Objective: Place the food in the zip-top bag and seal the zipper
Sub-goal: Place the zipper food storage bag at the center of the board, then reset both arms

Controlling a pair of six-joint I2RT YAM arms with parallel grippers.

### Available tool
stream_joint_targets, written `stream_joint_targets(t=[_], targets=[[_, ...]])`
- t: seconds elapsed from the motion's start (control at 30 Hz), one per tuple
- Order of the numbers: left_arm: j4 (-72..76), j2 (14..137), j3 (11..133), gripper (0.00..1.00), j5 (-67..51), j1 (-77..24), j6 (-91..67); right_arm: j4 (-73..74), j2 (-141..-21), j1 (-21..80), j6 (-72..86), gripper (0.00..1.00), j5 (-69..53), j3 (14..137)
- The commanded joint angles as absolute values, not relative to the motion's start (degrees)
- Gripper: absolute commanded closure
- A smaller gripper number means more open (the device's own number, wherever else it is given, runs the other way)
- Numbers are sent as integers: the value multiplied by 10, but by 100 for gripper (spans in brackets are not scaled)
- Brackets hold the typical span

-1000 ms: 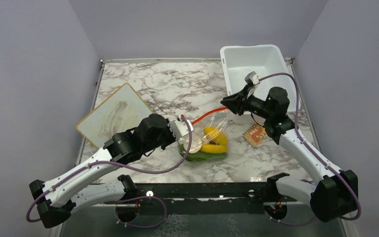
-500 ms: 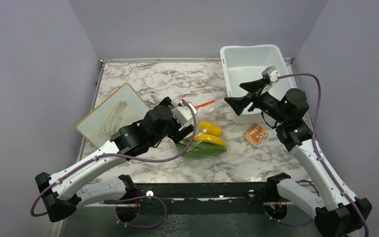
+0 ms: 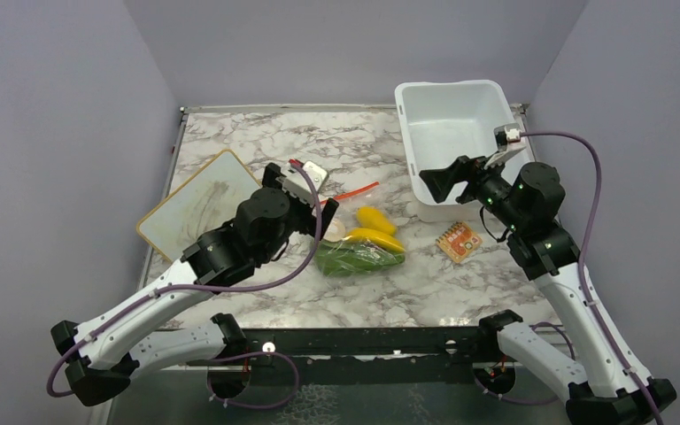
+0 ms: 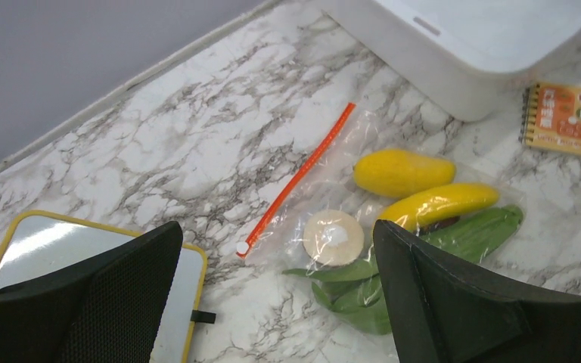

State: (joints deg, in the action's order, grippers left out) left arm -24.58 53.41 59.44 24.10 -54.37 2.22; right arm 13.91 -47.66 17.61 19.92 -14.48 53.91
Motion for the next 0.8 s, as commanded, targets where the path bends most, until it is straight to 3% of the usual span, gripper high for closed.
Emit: stream_joint_targets(t=[0.0, 0.77], targets=[[-171, 497, 584, 1, 321, -541, -56, 198, -465, 174, 217, 0, -88, 561], [-89, 444, 536, 1, 336, -542, -71, 214, -426, 174, 231, 0, -31, 563]])
